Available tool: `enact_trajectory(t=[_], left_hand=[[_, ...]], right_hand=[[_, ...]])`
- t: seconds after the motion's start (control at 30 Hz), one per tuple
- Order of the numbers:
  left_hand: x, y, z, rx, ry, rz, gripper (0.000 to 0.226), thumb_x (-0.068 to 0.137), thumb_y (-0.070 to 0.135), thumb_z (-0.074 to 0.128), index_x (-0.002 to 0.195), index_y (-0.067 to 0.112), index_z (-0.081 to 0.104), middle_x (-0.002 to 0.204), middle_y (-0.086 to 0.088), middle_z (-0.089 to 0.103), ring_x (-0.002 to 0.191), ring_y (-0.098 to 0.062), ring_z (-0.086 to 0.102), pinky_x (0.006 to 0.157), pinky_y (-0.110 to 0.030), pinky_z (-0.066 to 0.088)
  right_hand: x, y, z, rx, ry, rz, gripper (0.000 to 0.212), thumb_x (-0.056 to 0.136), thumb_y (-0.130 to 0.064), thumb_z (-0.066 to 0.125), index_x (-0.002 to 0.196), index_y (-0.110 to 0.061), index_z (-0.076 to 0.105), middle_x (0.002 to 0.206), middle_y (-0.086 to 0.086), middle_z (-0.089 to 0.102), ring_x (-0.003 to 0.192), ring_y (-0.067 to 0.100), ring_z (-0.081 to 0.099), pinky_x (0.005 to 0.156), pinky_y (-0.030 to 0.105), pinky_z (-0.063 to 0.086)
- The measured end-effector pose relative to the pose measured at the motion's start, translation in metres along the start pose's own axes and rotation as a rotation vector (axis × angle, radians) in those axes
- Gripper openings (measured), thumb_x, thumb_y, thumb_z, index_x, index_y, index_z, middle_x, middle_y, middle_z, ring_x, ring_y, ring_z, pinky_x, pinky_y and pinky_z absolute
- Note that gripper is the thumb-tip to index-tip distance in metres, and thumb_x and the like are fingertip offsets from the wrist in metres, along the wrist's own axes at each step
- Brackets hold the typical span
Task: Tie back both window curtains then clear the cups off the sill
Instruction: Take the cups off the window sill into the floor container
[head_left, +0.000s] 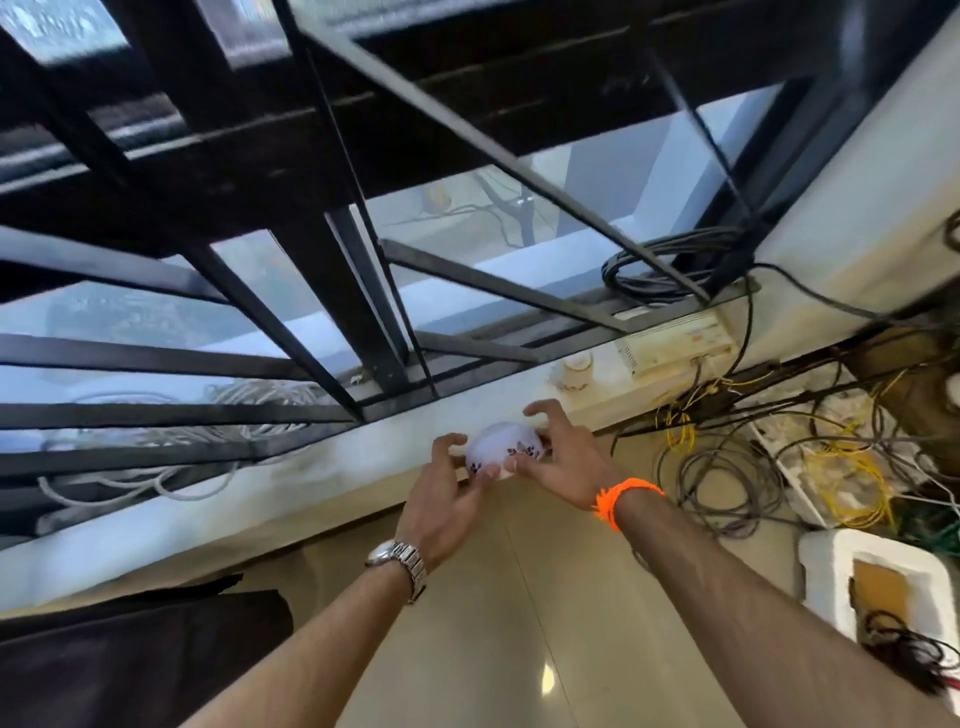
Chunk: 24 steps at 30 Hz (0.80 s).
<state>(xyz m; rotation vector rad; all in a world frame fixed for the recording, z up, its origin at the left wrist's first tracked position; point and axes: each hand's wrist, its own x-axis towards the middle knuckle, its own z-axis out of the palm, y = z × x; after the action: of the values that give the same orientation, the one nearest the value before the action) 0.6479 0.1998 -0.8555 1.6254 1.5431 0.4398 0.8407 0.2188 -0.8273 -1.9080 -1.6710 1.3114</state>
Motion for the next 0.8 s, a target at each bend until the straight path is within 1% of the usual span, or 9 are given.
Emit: enact_trajectory(t=[0.07, 0.13, 0.23, 0.37, 0.43, 0.5, 0.6, 0.7, 0.8], left_hand=[[-0.009, 0.012, -0.006, -0.058, 0.018, -0.017, 0.047, 0.092, 0.058, 0.047, 0.127, 0.030, 0.030, 0.117, 0.000, 0.065, 0.093, -0.008, 0.063, 0.071, -0.020, 0.046], [-0.016, 0.025, -0.011, -0.099, 0.036, -0.025, 0.037, 0.094, 0.058, 0.041, 0.120, 0.034, 0.031, 0.113, -0.001, 0.065, 0.090, -0.007, 0.063, 0.070, -0.023, 0.048], [-0.032, 0.057, -0.022, -0.116, 0.034, -0.014, 0.036, 0.094, 0.060, 0.032, 0.120, 0.034, 0.033, 0.111, -0.003, 0.064, 0.088, -0.008, 0.063, 0.071, -0.028, 0.050], [-0.043, 0.091, -0.035, -0.087, -0.012, 0.024, 0.047, 0.091, 0.046, 0.058, 0.129, 0.032, 0.033, 0.098, 0.005, 0.059, 0.082, -0.013, 0.066, 0.065, -0.025, 0.052], [-0.048, 0.104, -0.042, -0.015, 0.005, 0.047, 0.049, 0.088, 0.039, 0.066, 0.126, 0.034, 0.036, 0.091, 0.008, 0.059, 0.076, -0.013, 0.065, 0.061, -0.026, 0.053], [-0.053, 0.116, -0.050, 0.051, 0.043, 0.063, 0.045, 0.086, 0.041, 0.067, 0.122, 0.037, 0.040, 0.086, 0.010, 0.061, 0.070, -0.011, 0.064, 0.059, -0.028, 0.053], [-0.058, 0.131, -0.062, 0.101, 0.057, 0.071, 0.035, 0.089, 0.043, 0.062, 0.119, 0.041, 0.045, 0.085, 0.013, 0.064, 0.067, -0.012, 0.067, 0.063, -0.037, 0.058], [-0.066, 0.149, -0.072, 0.153, 0.003, 0.073, 0.033, 0.090, 0.042, 0.059, 0.120, 0.039, 0.048, 0.088, 0.017, 0.064, 0.068, -0.010, 0.068, 0.067, -0.039, 0.059], [-0.075, 0.171, -0.082, 0.179, -0.006, 0.076, 0.032, 0.088, 0.044, 0.059, 0.117, 0.037, 0.049, 0.088, 0.016, 0.066, 0.067, -0.009, 0.068, 0.064, -0.038, 0.059]], right_hand=[[-0.011, -0.007, -0.003, 0.030, -0.004, 0.016, 0.057, 0.080, -0.052, 0.067, 0.125, -0.031, 0.039, 0.115, 0.014, 0.066, 0.099, 0.028, 0.064, 0.087, 0.036, 0.052], [-0.020, -0.012, -0.007, 0.058, 0.000, 0.036, 0.052, 0.082, -0.059, 0.061, 0.123, -0.032, 0.043, 0.111, 0.014, 0.067, 0.095, 0.027, 0.064, 0.082, 0.033, 0.050], [-0.044, -0.029, -0.026, 0.100, 0.074, 0.070, 0.053, 0.085, -0.066, 0.052, 0.122, -0.028, 0.049, 0.104, 0.014, 0.067, 0.094, 0.026, 0.063, 0.076, 0.031, 0.047], [-0.070, -0.045, -0.048, 0.126, 0.174, 0.094, 0.056, 0.086, -0.070, 0.044, 0.115, -0.023, 0.056, 0.085, 0.010, 0.063, 0.079, 0.024, 0.059, 0.058, 0.027, 0.041], [-0.083, -0.049, -0.057, 0.122, 0.185, 0.099, 0.056, 0.086, -0.069, 0.046, 0.116, -0.024, 0.057, 0.087, 0.011, 0.065, 0.078, 0.023, 0.061, 0.056, 0.025, 0.041], [-0.096, -0.053, -0.066, 0.105, 0.184, 0.088, 0.047, 0.088, -0.056, 0.055, 0.121, -0.022, 0.059, 0.094, 0.014, 0.069, 0.077, 0.024, 0.063, 0.060, 0.029, 0.048], [-0.118, -0.057, -0.077, 0.065, 0.179, 0.085, 0.038, 0.089, -0.024, 0.060, 0.126, -0.014, 0.061, 0.101, 0.018, 0.072, 0.072, 0.023, 0.063, 0.074, 0.043, 0.058], [-0.140, -0.060, -0.088, 0.094, 0.196, 0.094, 0.037, 0.085, -0.018, 0.058, 0.121, -0.012, 0.065, 0.098, 0.018, 0.072, 0.079, 0.030, 0.068, 0.074, 0.050, 0.058], [-0.160, -0.071, -0.102, 0.143, 0.218, 0.114, 0.041, 0.082, -0.017, 0.060, 0.123, -0.010, 0.061, 0.100, 0.019, 0.071, 0.082, 0.033, 0.068, 0.074, 0.049, 0.058]])
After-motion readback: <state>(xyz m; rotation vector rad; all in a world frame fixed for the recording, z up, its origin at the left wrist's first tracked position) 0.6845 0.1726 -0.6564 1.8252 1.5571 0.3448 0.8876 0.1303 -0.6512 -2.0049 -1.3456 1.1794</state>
